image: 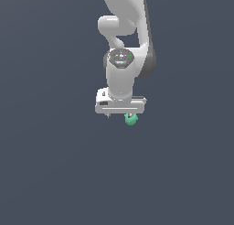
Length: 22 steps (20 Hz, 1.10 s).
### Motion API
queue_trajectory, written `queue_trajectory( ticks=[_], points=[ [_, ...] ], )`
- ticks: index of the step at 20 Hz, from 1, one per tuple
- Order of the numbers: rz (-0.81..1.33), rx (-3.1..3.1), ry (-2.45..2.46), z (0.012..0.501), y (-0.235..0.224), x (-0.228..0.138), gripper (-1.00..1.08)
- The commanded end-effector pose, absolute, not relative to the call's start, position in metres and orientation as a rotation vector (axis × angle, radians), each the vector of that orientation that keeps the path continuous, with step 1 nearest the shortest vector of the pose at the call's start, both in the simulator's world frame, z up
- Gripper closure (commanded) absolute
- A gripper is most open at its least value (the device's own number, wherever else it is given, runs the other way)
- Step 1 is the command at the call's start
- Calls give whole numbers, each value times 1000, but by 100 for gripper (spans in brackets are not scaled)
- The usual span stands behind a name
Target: Pick up the object and move it to a goal position.
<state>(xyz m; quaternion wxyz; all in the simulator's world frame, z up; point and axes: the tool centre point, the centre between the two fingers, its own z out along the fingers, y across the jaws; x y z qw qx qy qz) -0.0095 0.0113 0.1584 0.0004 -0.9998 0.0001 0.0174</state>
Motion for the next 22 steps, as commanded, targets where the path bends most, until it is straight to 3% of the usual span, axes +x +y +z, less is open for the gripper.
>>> queue_trajectory(
  ticks=[1,22],
  points=[
    [55,-3140,0,158,11,-10,-92],
    [58,-3126,-159,131,29,-25,-92]
  ],
)
